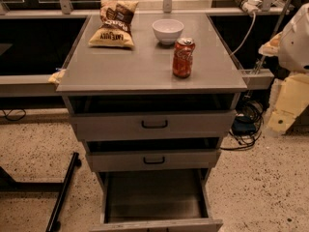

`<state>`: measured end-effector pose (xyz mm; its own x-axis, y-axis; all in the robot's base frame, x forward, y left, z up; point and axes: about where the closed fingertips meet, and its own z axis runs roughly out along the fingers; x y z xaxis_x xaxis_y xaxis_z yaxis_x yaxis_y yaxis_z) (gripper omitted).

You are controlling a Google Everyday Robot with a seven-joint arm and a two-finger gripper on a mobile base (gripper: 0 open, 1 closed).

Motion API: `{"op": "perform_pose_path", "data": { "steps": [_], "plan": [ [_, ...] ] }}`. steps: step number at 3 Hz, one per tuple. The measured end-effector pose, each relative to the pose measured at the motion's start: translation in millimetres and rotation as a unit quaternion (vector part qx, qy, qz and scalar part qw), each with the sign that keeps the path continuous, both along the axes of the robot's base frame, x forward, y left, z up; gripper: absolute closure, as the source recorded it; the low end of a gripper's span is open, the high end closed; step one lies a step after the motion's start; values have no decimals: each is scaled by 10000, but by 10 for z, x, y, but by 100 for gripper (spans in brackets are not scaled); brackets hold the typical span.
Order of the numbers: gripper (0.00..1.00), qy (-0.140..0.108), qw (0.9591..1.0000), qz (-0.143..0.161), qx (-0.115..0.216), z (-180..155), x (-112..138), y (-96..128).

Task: Place coke can into bottom drawer

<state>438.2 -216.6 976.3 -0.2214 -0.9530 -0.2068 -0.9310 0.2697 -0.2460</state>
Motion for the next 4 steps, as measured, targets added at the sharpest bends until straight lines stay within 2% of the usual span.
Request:
{"op": "perform_pose_path", "data": {
  "steps": [1,2,3,4],
  "plan": [
    [0,0,10000,0,0,0,0,0],
    [0,-206,9996,77,168,8,233,11],
    [0,-494,9977,71,464,-17,646,4],
    [0,-753,9938,136,806,-61,1207,28]
  ]
}}
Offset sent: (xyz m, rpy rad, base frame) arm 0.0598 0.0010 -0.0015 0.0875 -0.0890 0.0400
